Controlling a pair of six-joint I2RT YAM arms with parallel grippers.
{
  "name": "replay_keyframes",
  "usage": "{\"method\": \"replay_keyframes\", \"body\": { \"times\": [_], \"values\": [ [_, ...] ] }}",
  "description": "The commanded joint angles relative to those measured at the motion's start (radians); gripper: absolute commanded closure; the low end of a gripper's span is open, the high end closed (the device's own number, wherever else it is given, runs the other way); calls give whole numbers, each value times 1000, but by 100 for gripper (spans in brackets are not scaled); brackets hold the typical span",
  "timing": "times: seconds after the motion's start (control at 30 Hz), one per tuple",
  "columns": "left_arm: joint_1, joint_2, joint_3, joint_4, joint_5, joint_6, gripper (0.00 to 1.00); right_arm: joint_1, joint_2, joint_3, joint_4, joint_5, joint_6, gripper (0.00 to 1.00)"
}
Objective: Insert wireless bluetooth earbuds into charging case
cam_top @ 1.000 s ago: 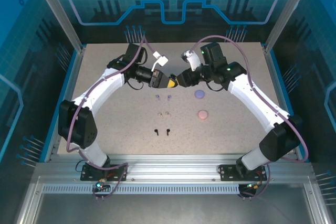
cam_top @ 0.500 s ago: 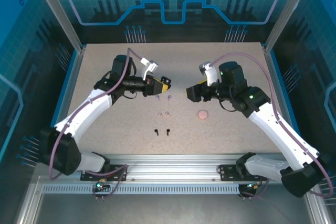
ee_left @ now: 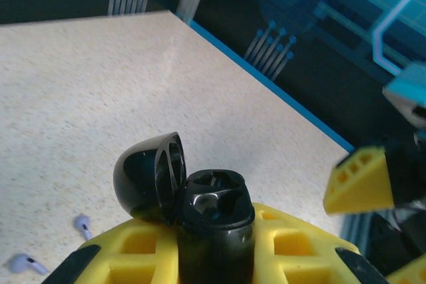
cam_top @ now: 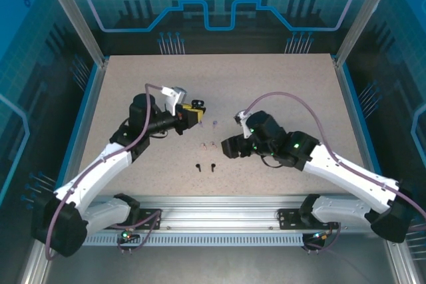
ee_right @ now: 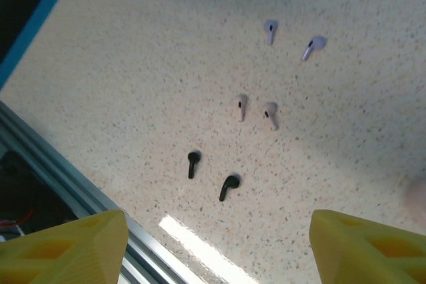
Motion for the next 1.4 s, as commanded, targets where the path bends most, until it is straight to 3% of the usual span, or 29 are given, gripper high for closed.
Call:
{"method": "replay_keyframes", "body": {
  "times": [0.0, 0.2, 0.63, 0.9, 1.37],
  "values": [
    [-9, -59, -86, 183, -129, -39, 100, 82, 70, -12, 5, 136, 119, 27],
    [-11, -141, -226, 327, -315, -99, 100, 196, 264, 22, 25, 214, 248, 28],
    [-11, -273, -223, 151, -630, -163, 100, 281, 719, 333, -29, 245, 239, 34],
    [-10, -286, -202, 112, -663, -141, 100, 274, 841, 419, -64, 245, 284, 43],
    [-9, -296, -176, 97, -645, -123, 100, 234, 884, 407, -33, 215, 300, 51]
  ]
}}
